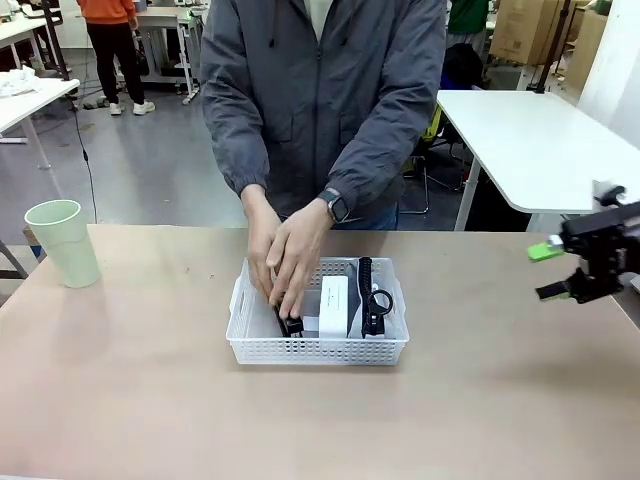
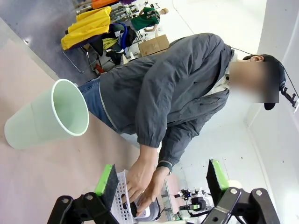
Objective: Efficiently arrange items inside the basket to fit them all.
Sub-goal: Pick up the Stapler and place it inside the Organizing basket, then pick up the Reusable plastic cup and place it inside the Organizing basket.
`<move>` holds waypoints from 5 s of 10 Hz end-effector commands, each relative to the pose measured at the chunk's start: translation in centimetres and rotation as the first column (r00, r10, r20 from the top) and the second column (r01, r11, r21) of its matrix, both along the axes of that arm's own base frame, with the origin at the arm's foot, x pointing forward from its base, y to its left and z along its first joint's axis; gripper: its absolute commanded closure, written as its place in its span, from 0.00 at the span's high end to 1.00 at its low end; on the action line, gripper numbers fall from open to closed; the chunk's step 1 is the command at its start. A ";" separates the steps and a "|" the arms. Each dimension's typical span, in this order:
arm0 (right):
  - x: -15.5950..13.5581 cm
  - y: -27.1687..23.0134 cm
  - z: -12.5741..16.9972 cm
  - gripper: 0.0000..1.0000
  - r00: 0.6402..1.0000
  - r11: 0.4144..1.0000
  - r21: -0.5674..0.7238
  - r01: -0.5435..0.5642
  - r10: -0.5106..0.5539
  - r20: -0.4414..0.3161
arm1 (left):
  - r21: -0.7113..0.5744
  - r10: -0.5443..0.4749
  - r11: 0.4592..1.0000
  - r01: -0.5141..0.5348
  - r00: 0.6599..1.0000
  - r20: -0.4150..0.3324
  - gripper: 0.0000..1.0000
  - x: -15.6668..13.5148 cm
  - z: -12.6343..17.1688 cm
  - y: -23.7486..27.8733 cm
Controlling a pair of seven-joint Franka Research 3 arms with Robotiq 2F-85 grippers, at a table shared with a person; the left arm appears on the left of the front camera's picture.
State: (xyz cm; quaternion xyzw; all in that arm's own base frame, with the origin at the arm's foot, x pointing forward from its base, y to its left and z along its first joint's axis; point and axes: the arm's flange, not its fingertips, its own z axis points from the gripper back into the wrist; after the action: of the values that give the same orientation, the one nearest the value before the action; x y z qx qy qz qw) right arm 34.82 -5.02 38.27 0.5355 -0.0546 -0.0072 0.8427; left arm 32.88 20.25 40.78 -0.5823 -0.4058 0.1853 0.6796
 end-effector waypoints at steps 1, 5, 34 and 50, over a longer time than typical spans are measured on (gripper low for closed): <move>-8.4 2.1 -8.6 1.00 0.995 0.993 0.109 0.054 -0.063 0.074 | -0.003 0.000 1.000 0.000 1.000 0.023 1.00 -0.1 0.1 -0.1; 0.1 -4.2 -5.7 1.00 0.993 0.991 0.080 0.104 -0.108 0.045 | -0.003 0.000 1.000 0.000 1.000 0.023 1.00 -0.1 0.1 -0.1; 0.1 -4.2 -5.7 1.00 0.993 0.991 0.080 0.104 -0.108 0.045 | 0.701 -0.437 0.702 0.125 0.853 0.286 1.00 0.6 0.5 -0.4; 0.1 -4.2 -5.7 1.00 0.993 0.991 0.080 0.104 -0.108 0.045 | 0.847 -0.627 0.482 0.226 0.764 0.153 1.00 3.7 -5.0 7.0</move>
State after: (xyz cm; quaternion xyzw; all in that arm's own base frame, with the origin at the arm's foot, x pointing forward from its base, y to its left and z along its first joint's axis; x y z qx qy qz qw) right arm 35.15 -9.08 32.24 0.5634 -0.1109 -0.0420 0.8176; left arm 35.66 26.38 35.67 -0.3374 -0.3998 -0.3627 0.7712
